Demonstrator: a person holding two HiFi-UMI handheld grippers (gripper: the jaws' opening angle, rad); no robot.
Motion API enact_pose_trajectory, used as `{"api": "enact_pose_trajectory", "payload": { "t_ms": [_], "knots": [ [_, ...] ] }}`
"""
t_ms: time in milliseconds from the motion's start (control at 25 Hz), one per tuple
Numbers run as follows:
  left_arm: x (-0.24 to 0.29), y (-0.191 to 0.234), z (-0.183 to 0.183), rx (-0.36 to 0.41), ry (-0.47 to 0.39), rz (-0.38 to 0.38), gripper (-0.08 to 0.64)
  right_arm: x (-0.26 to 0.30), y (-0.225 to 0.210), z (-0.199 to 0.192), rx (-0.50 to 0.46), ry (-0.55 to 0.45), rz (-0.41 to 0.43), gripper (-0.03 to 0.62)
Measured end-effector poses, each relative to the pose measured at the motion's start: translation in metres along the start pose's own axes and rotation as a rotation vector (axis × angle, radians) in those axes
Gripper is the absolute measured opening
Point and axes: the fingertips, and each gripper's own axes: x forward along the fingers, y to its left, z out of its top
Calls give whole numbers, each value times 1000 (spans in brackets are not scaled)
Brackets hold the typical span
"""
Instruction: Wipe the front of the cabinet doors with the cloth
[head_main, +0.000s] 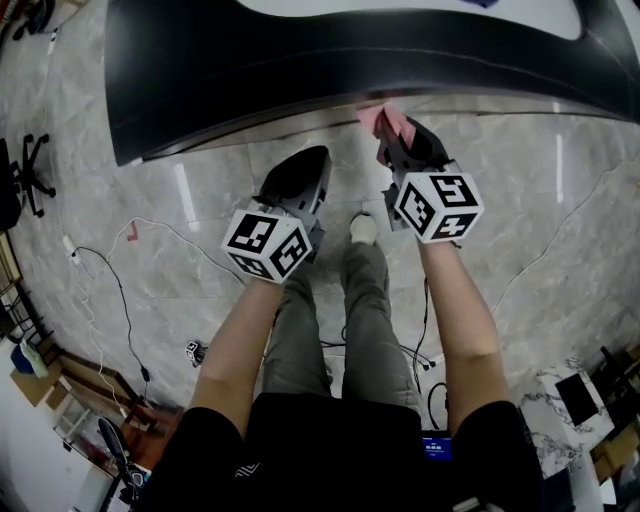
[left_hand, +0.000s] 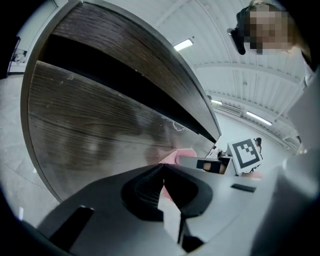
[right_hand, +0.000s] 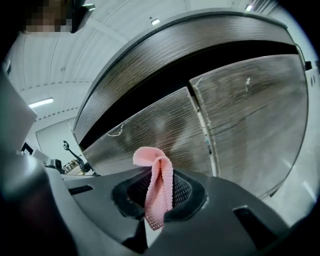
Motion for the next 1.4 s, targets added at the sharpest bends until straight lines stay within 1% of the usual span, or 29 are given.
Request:
{"api": "enact_pose_trajectory", "payload": {
  "t_ms": [200, 360, 520, 640, 840, 1160, 1400],
  "knots": [
    [14, -17, -6, 18, 9, -33, 9, -17, -29, 4, 21, -5, -47, 43],
    [8, -13, -9, 8, 6, -22, 9, -24, -24, 0, 32, -9, -43, 43],
    [-10, 2, -13, 4, 5, 4, 9, -20, 5, -11, 19, 9, 6, 43],
    [-27, 19, -17, -7, -2, 37, 9, -12, 31, -25, 9, 32, 46, 43],
    [-68, 53, -18, -13, -16, 91, 9, 11, 77, -45, -4, 70, 100, 43],
    [-128, 114, -25, -60, -45, 205, 9, 58, 143, -73, -51, 122, 184, 43],
    [-150, 140, -30, -80, -57, 239, 9, 89, 180, -91, -75, 159, 224, 43]
  ]
}}
